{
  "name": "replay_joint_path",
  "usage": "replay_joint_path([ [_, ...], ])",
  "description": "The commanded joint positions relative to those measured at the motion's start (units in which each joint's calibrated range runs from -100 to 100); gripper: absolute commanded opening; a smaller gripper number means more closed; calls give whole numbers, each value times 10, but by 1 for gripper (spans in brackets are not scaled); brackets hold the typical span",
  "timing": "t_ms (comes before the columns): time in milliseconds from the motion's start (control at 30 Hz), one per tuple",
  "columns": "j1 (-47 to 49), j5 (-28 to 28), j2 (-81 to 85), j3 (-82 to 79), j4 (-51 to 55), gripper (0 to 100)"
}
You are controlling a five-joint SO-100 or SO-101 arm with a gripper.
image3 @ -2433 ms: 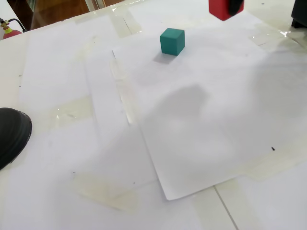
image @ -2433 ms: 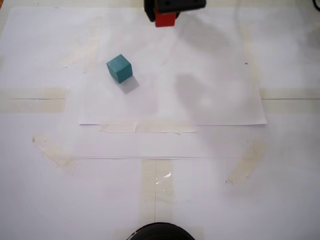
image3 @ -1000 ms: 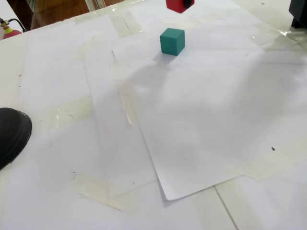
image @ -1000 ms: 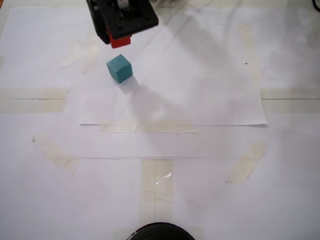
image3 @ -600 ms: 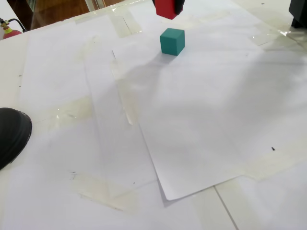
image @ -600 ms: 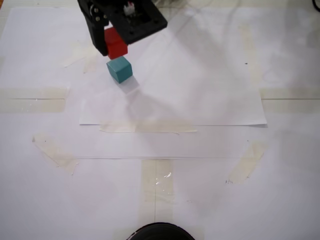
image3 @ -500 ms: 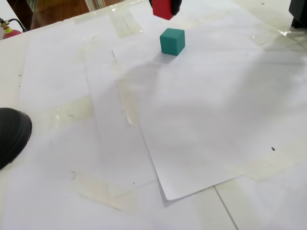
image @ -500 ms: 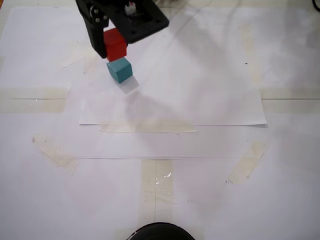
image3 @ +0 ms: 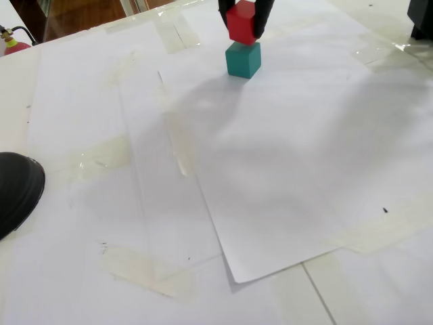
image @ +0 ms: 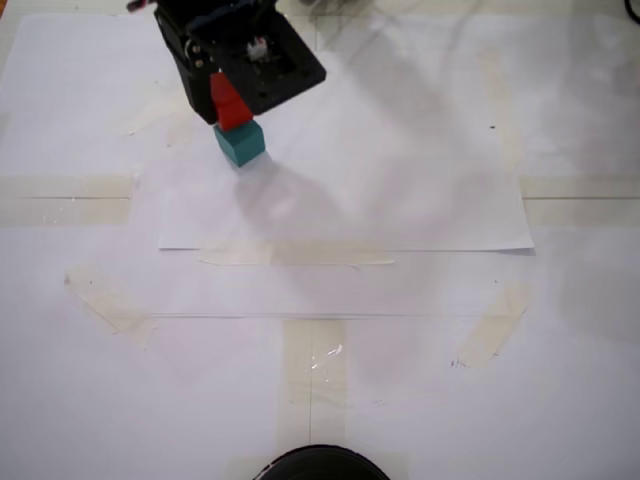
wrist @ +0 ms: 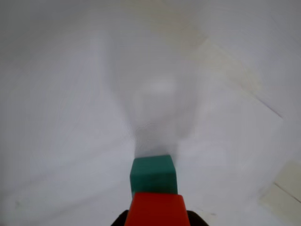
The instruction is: Put the red cube on the top of the blue cube.
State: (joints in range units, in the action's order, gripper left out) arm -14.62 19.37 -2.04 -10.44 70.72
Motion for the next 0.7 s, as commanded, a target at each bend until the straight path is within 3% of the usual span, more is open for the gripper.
replay_joint_path([
  [0,-1,-1,38,0,-11,10],
  [667,13,15,38,-29,-39,10],
])
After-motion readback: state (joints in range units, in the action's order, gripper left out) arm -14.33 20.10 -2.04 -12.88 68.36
